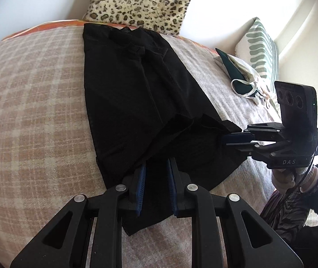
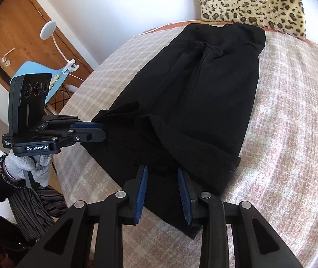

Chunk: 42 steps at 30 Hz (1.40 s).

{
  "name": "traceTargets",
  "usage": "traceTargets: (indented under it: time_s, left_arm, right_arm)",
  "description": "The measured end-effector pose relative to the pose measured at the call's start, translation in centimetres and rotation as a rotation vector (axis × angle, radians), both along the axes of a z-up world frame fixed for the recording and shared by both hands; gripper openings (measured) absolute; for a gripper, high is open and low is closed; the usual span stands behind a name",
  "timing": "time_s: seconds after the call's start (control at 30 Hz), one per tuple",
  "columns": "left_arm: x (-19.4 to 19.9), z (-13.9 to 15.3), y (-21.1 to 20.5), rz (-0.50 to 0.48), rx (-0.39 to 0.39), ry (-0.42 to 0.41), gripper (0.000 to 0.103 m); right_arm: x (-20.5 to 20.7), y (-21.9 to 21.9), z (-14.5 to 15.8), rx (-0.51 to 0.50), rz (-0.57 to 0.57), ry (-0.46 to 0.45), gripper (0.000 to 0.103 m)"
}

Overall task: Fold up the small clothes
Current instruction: 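Open the left tool to release the hem end of the black strip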

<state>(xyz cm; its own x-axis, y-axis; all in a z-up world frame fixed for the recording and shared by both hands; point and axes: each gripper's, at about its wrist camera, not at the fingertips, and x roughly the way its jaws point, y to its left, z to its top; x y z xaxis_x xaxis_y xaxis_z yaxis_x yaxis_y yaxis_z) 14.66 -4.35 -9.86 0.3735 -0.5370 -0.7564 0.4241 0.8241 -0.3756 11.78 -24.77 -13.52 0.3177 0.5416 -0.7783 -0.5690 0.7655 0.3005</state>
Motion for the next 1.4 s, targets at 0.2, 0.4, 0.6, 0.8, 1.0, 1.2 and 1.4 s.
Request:
traceTargets:
  time_s: [0.2, 0.4, 0.6, 0.8, 1.0, 1.2, 1.4]
  left_arm:
    - [1.9, 1.2, 0.9, 0.079, 0.003, -0.047, 0.018]
    - [0.8, 2.6, 1.2, 0.052, -0.047, -0.086, 0.018]
    - [-2.0, 2.9, 0.1, -0.085, -0.137, -0.047, 0.018]
    - [-2.1, 0.7, -1.3, -0.139, -0.092, 0.030, 0.018]
    - [-0.4, -0.3, -2.0, -0.083, -0.009, 0.022, 0.018]
    - [2.6, -0.8, -0.4, 0.069, 0.026, 0.014, 0.018]
    - [4.1, -1.2, 0.5, 0.157, 0.086, 0.011, 0.018]
  right_arm:
    - [2.3, -0.2, 1.2, -0.032, -0.095, -0.075, 0.030]
    - [3.1, -2.4, 2.9, 0.051, -0.156, -0.089, 0.031]
    - [1.0, -0.9, 3.2, 0.167, 0.065, -0.025, 0.031]
    - [0.0, 1.9, 0.8, 0.075, 0.216, 0.048, 0.031]
    - [2.4, 2.1, -0.3, 0.016, 0.116, 0.015, 0.031]
    - [5.2, 0.9, 0.1, -0.021, -0.051, -0.039, 0.031]
    - [5.7, 0.3, 0.4, -0.068, -0.106, -0.079, 0.030]
